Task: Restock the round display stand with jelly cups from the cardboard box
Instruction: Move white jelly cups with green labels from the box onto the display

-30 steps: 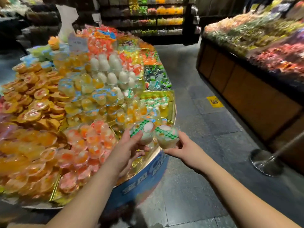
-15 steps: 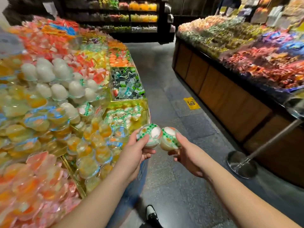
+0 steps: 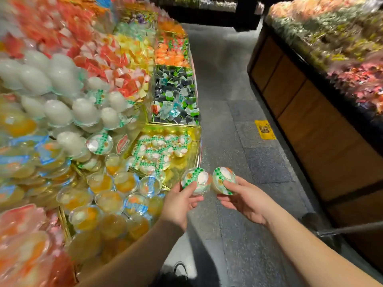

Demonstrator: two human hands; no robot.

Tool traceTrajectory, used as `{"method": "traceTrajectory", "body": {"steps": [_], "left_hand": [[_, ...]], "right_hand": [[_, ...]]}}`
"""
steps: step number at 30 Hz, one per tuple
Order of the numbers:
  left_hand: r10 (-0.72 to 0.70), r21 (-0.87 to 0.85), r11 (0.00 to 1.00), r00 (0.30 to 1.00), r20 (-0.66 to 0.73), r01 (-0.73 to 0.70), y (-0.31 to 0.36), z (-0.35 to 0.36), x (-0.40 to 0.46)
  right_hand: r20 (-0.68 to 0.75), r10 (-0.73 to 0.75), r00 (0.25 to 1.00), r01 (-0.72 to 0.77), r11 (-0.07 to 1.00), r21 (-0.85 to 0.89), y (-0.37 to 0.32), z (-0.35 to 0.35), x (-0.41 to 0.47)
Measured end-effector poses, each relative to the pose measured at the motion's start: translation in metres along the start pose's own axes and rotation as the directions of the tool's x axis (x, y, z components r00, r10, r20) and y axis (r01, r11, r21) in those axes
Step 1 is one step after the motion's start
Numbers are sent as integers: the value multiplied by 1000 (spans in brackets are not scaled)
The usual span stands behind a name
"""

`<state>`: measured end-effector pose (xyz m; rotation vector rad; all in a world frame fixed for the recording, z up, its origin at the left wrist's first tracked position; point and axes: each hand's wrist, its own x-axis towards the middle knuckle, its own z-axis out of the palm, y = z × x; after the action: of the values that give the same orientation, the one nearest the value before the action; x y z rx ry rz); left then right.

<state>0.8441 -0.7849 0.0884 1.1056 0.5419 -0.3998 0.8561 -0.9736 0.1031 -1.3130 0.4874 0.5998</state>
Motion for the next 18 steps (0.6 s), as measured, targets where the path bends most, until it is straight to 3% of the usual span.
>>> {"method": "traceTrajectory", "body": {"steps": [4, 6, 11, 15, 17, 18], "left_hand": [[-29, -126, 992, 995, -91, 17, -10, -3, 39], [-56, -123, 992, 987, -151, 37, -9, -2, 55], [-151, -322, 946, 932, -330, 39, -7, 5, 106], [-122, -250, 968, 880, -460, 3, -1, 16, 140], [-126, -92, 992, 791, -598, 88, -7, 19, 158], [-191, -118, 982, 748, -636, 150, -9, 19, 167]], "right_hand": [[-16, 121, 992, -122, 988, -91, -22, -1, 48], [-19, 141, 990, -142, 974, -177, -31, 2, 76], [30, 198, 980, -178, 930, -321, -58, 12, 152], [45, 278, 960, -231, 870, -436, -86, 22, 213], [61, 323, 945, -252, 831, -495, -97, 28, 240], [70, 348, 935, -267, 818, -510, -99, 32, 254]]}}
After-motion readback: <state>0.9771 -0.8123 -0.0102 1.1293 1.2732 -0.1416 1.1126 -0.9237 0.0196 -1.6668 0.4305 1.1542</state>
